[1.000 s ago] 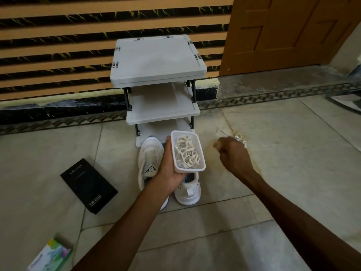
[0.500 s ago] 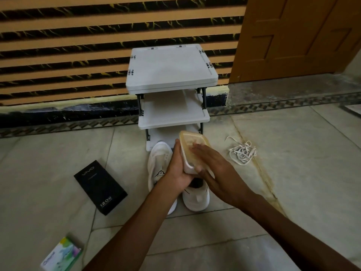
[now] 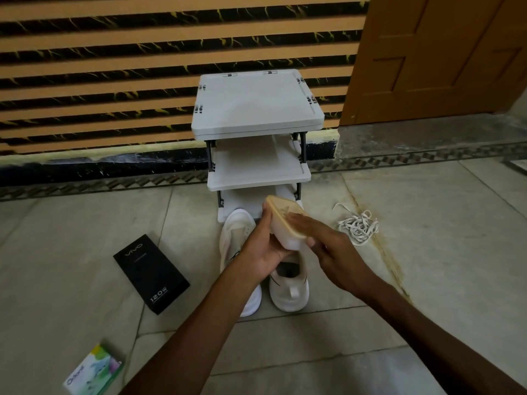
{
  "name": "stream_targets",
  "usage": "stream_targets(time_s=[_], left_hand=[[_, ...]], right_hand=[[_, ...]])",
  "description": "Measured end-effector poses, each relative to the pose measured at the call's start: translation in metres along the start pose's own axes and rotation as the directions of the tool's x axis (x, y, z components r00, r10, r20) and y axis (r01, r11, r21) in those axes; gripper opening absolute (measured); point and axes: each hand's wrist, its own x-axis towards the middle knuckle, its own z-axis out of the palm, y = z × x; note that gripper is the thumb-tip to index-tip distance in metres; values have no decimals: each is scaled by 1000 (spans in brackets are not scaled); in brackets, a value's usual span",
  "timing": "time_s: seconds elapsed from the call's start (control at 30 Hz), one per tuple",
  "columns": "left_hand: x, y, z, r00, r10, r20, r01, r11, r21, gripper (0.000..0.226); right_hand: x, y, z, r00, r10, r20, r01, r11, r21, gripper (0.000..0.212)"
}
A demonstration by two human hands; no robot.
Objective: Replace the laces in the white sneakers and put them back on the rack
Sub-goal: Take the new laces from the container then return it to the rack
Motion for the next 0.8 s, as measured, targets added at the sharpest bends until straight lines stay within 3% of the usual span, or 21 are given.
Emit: stream_targets(time_s=[0.23,0.3,0.33,0.37,0.43,0.5,0.57,0.67,0.73,0.8], left_hand=[[-5,16,-1,999,13,-43,-11,999,32,79],[-5,16,2,990,93,-108,-92,996,12,68],[-6,15,5,982,143,-121,-143,990,9,61],[-6,13,8,972,198,-127,-196,980,31,54],[-7,5,14,948,289,-130,-274,954,121,45],[-8,-5,20,924,356,-139,-315,915,251,40],[-13,-10,27,897,417,-143,-332,853,402,37],[-22,-3,37,900,416,-128,-284,784,552,33],[-22,9,41,883,438,-166,-243,732,637,33],[-20,20,42,849,486,-208,-204,663,720,50]], right_hand=[[10,2,-17,982,-140,127,153,983,-98,34],[12,-2,-18,995,-75,65,79,994,-71,33],[13,-8,-18,998,62,-14,-62,998,-2,35],[14,-14,-18,961,261,-89,-248,959,139,37],[18,-26,-15,795,603,-68,-483,697,530,36],[26,-29,-12,662,749,33,-528,434,730,37],[34,-33,-14,579,815,30,-538,354,765,45],[43,-39,-14,501,848,-175,-542,465,700,48],[45,-37,-10,543,772,-329,-559,626,545,48],[45,-34,-3,614,678,-404,-550,734,398,52]])
